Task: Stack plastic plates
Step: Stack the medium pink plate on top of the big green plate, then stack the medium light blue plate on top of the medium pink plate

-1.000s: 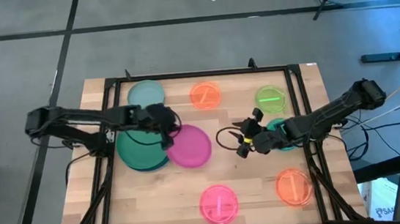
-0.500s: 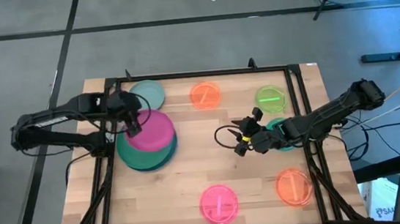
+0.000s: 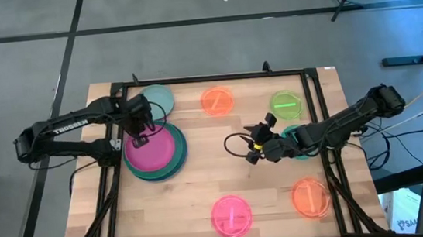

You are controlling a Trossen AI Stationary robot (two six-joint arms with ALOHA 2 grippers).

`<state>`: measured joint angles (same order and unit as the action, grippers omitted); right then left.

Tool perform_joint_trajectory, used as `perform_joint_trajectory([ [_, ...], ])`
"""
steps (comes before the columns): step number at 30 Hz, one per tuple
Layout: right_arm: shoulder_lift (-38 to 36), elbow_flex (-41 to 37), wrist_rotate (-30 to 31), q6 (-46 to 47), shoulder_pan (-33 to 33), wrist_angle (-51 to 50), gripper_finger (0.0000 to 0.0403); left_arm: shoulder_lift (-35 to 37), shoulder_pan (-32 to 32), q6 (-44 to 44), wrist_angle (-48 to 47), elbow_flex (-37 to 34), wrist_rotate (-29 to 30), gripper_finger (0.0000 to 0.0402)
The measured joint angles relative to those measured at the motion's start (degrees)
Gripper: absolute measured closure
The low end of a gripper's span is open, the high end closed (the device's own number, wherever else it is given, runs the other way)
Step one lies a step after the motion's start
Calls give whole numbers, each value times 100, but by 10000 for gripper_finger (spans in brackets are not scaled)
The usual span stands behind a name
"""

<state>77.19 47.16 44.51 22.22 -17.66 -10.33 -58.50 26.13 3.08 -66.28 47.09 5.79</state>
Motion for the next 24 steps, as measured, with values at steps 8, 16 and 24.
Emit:
perform_joint_trajectory([
  [8,0,0,7,-13,17,-2,255,-61,230,28,195,-141,297,333],
  [16,0,0,7,-14,19,73,255,-57,323,24,228,-1,394,283],
  [24,2,2,-29,-9,369,414,255,-133,374,27,2275,335,353,282],
])
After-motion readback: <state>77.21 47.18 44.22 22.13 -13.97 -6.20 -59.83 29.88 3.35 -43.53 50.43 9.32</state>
